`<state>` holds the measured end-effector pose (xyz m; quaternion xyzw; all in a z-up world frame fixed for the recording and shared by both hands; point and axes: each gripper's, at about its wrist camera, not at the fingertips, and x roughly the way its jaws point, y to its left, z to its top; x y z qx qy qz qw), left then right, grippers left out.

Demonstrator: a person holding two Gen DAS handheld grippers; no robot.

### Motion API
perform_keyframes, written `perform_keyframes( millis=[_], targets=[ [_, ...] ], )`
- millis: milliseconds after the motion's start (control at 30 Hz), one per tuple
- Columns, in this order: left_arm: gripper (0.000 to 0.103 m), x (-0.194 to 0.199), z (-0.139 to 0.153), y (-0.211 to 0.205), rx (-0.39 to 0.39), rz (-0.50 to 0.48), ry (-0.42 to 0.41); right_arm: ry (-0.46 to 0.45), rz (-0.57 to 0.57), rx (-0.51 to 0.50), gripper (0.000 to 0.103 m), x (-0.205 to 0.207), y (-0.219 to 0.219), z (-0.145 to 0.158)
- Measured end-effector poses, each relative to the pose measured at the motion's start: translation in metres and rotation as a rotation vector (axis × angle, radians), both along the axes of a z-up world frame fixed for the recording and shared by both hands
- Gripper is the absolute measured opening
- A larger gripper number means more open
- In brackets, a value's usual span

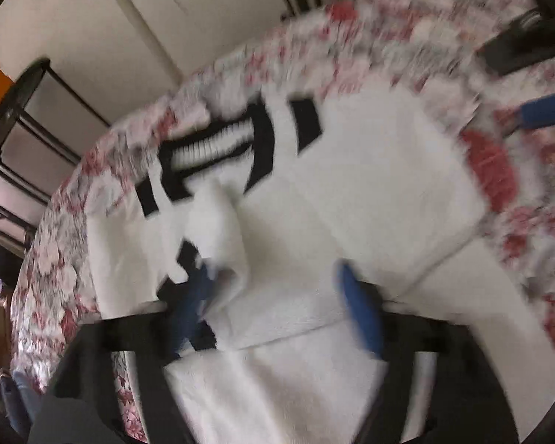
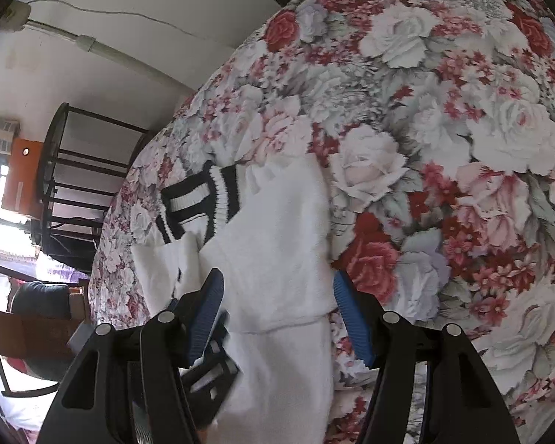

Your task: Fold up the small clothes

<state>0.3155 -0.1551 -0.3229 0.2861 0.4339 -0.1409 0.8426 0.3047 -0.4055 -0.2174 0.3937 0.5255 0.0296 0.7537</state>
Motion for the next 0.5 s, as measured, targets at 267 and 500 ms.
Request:
perform_keyframes(
  millis=[267,500],
  targets=[
    [0.098,0.055,0.052,0.116,-0.174,0.339,-0.074,-0.014,0.103,0.010,0.062,0.025,0.061,-0.004],
    [0.098,0.090,0.020,0.221,-0.239,0.646,0.090,-0.088,0.287,-0.128,0.061,0.048,0.145,0.003]
  ],
)
